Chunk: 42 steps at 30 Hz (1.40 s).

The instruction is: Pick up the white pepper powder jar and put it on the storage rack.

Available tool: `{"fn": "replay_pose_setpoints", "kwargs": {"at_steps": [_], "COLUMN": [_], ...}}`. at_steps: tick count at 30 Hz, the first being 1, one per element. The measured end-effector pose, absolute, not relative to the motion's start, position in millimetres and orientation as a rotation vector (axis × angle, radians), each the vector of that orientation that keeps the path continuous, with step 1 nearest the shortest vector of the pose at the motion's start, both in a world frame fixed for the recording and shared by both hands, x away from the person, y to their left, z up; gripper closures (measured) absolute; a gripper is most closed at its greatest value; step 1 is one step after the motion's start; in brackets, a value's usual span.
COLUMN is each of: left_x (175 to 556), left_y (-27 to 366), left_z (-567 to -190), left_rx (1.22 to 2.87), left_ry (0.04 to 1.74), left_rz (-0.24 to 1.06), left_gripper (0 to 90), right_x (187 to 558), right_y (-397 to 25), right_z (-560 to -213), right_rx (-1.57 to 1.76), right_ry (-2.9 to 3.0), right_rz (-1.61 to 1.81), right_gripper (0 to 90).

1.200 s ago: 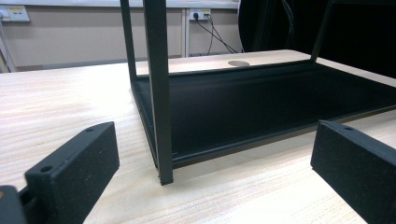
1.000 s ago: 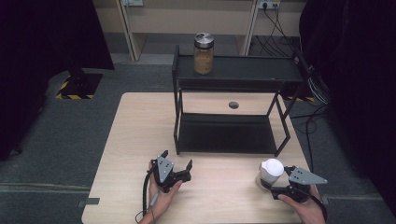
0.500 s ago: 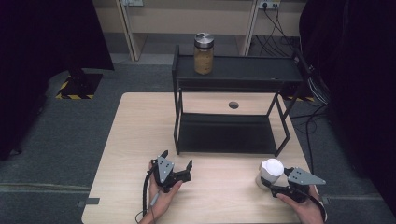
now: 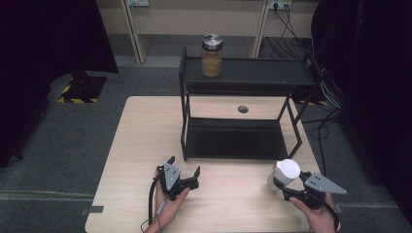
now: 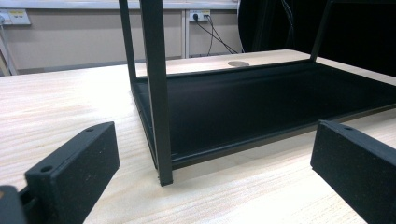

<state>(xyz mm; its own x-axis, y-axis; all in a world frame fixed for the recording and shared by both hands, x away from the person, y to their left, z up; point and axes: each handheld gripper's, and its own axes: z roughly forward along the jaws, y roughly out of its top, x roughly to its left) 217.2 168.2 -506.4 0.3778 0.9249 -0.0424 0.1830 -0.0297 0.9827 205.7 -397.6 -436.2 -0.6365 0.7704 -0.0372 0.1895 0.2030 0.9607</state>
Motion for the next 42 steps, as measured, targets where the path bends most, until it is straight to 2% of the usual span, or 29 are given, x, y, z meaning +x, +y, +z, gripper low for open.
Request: {"fn": "replay_pose_setpoints", "kwargs": {"at_steps": [8,23,32,42], "left_x": [217,215,215,214], "left_y": [168,167,167,166], "left_z": [-507,-509,-509,-509], "left_rx": [1.491,1.482,1.477,1.481], "left_ry": [1.048,1.042,1.049,1.046], "left_rz": [0.815,0.832,0.823,0.832], "left_gripper": [0.3,0.3,0.3,0.3], "right_x": [190,183,186,196], "right_y": [-382,-353,-322,-315], "right_z": [-430,-420,-398,-384], "right_rx": [0.951,1.058,1.040,1.032], "right_ry": [1.824,1.719,1.566,1.520], "right_rz": [1.455,1.460,1.422,1.395], "right_gripper": [30.7,30.7,30.7,30.7]}}
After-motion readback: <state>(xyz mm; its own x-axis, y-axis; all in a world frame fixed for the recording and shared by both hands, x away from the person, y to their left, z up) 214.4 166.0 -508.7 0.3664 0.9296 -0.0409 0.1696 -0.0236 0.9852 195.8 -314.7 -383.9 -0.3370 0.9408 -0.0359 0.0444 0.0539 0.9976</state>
